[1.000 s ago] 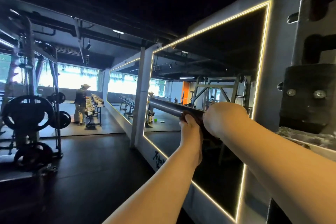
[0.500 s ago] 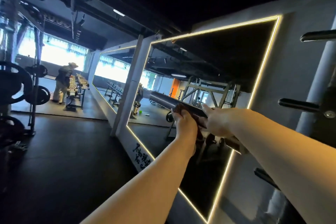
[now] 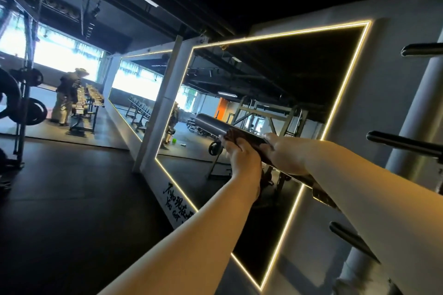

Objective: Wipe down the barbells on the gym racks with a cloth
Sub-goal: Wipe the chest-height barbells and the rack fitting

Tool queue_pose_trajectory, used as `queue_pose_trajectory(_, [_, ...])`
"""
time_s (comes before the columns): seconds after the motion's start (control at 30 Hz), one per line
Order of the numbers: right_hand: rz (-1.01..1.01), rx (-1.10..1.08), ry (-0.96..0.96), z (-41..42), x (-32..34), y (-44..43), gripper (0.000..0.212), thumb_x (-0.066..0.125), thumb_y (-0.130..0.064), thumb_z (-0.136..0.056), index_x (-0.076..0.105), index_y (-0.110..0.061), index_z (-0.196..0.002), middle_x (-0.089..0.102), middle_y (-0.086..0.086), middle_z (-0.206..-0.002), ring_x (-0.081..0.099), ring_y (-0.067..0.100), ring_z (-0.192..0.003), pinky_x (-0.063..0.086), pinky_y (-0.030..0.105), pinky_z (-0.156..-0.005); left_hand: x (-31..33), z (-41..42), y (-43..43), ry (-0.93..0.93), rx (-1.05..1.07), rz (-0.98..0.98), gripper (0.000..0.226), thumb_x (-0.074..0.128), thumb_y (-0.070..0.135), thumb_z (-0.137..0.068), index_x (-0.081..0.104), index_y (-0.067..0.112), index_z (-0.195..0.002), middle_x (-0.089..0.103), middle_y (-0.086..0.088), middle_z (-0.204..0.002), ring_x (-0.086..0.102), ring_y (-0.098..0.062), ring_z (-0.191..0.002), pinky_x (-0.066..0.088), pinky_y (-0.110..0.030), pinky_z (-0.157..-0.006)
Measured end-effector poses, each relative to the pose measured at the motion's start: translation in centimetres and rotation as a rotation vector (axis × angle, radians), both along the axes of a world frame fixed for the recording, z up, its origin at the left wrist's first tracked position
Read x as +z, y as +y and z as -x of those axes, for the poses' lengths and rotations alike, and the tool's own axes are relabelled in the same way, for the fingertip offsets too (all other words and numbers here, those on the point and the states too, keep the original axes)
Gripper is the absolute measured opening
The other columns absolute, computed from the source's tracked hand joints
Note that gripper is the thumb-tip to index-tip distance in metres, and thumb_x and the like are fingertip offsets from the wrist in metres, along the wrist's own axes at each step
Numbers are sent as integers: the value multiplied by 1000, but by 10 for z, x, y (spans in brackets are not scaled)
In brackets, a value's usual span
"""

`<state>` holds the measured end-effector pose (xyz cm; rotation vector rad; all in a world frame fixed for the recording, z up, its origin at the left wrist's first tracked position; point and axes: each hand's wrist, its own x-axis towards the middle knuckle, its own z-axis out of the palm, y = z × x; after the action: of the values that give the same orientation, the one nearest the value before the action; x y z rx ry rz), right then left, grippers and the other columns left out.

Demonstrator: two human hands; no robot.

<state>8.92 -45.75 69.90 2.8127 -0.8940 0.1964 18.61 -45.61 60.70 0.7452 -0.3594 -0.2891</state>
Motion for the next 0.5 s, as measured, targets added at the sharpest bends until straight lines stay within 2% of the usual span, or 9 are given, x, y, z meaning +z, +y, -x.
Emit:
queue_pose_trajectory(0.1, [-13, 14, -3, 0, 1, 1, 58, 29, -52, -107, 14, -36, -161, 31, 6, -164, 38, 30, -145, 30, 49, -115, -12, 28, -1, -15, -116, 125, 66, 37, 38, -108, -7, 52, -156, 39, -4, -147, 54, -27, -124, 52, -48, -98])
queue_pose_trajectory(0.13, [-8, 20, 0, 0, 1, 2, 57, 28, -52, -108, 15, -35, -160, 35, 7, -162, 42, 29, -142, 33, 47, -112, -19, 38, -2, 2, -214, 213, 64, 36, 39, -107, -2, 49, -157, 44, -2, -141, 55, -22, -121, 51, -42, -96])
queue_pose_trajectory(0.2, [11, 22, 3, 0, 0, 3, 57, 27, -53, -108, 16, -34, -161, 34, 7, -163, 40, 29, -144, 31, 46, -114, -27, 43, -5, -7, -293, 241, 54, 32, 48, -106, 13, 41, -157, 54, -2, -129, 60, -14, -110, 51, -31, -86])
queue_pose_trajectory(0.23, [21, 20, 1, -1, 0, 2, 58, 26, -54, -108, 15, -34, -161, 33, 6, -164, 37, 29, -146, 29, 47, -116, -26, 36, -6, -18, -295, 216, 53, 33, 50, -106, 16, 41, -155, 55, -6, -131, 61, -18, -111, 53, -33, -87])
queue_pose_trajectory(0.3, [36, 11, -7, -3, -2, 0, 60, 27, -55, -107, 13, -35, -161, 30, 7, -165, 33, 30, -149, 26, 50, -119, -17, 12, -7, -33, -146, 73, 53, 36, 46, -106, 15, 45, -154, 51, -13, -141, 61, -29, -117, 56, -46, -93])
queue_pose_trajectory(0.37, [44, 4, -11, -5, -4, -3, 61, 28, -56, -106, 12, -35, -161, 29, 7, -165, 32, 31, -150, 26, 51, -119, -3, -12, -1, -3, -15, -65, 52, 33, 40, -108, 12, 45, -156, 47, -12, -146, 60, -28, -117, 56, -47, -93])
queue_pose_trajectory(0.43, [48, 12, -16, -6, -4, -5, 61, 29, -56, -106, 13, -34, -160, 30, 7, -165, 33, 31, -149, 28, 50, -119, 5, -23, 7, 1, 29, -88, 58, 31, 36, -109, 1, 46, -158, 40, -11, -153, 56, -27, -122, 53, -49, -100])
queue_pose_trajectory(0.5, [41, 22, -17, -5, -3, -3, 60, 30, -53, -107, 15, -32, -161, 32, 7, -164, 35, 30, -147, 30, 48, -117, 3, -14, 10, -32, 18, -58, 62, 31, 36, -110, -8, 50, -156, 35, -9, -156, 55, -26, -123, 54, -46, -96])
